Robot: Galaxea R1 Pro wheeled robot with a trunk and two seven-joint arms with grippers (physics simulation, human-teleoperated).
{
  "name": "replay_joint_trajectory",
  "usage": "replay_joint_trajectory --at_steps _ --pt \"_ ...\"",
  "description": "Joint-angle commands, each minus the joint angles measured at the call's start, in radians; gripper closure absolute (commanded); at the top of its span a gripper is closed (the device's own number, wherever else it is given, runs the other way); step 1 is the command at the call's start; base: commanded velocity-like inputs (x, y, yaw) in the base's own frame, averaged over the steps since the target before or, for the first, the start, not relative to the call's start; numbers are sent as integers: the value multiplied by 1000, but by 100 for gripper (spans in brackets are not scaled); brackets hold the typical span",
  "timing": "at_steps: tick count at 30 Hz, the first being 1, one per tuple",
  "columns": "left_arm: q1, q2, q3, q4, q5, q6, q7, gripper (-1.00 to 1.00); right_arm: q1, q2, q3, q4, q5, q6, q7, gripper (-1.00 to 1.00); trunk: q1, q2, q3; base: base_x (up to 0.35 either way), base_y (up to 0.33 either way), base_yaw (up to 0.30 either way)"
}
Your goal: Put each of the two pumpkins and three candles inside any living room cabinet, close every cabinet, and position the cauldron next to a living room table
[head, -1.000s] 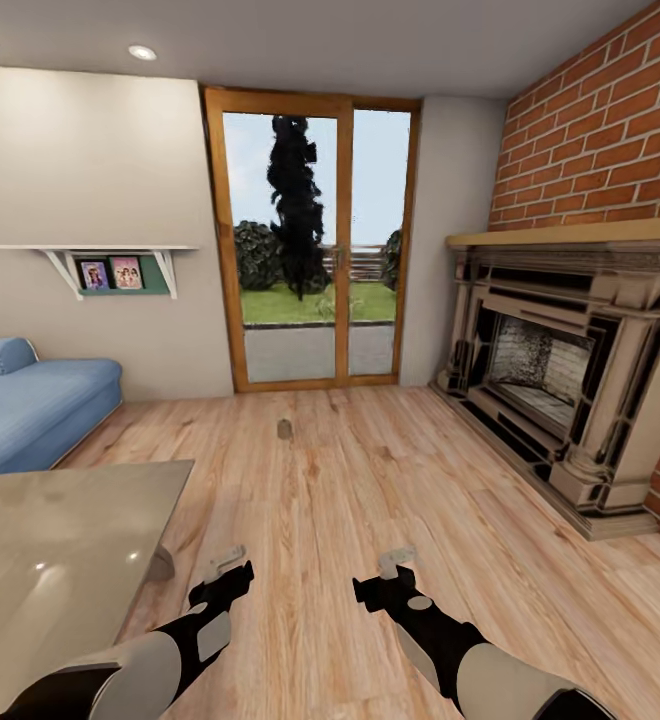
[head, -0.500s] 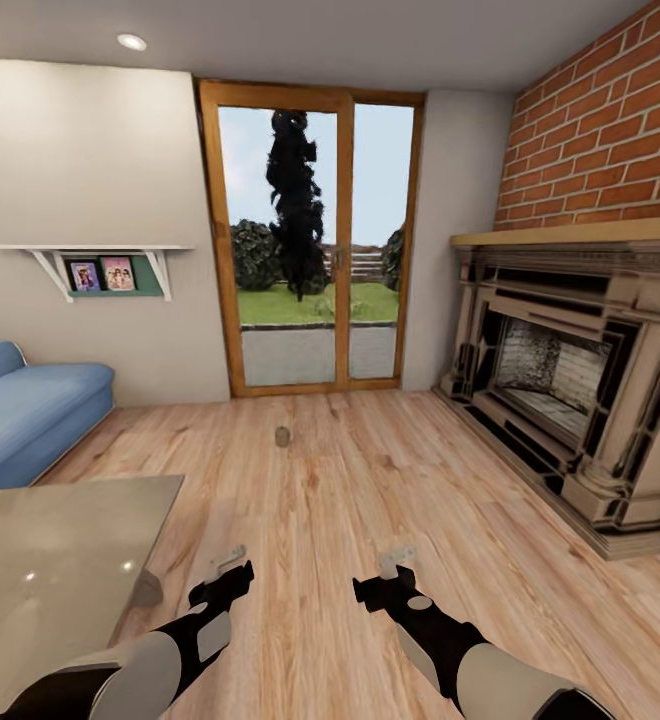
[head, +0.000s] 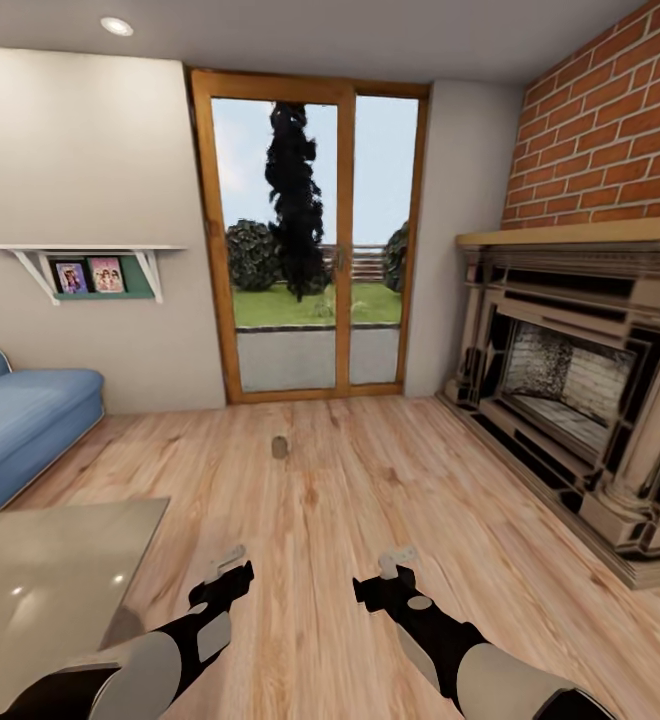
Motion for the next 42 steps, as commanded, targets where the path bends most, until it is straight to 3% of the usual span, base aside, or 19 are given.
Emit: replay_joint_trajectory --at_steps 1,24,42 --pt "-2 0 8 4 -2 -7 0 -100 -1 0 8 1 -9 -4 -4 -100 1 -1 -1 336 0 0" --pt "-2 0 8 4 -2 -7 0 -100 0 -2 7 1 -13 -4 -4 -100 1 -1 -1 335 0 -9" --pt "-2 0 8 4 -1 -6 0 -100 -1 -5 6 1 -13 -4 -4 -100 1 -1 4 335 0 -208"
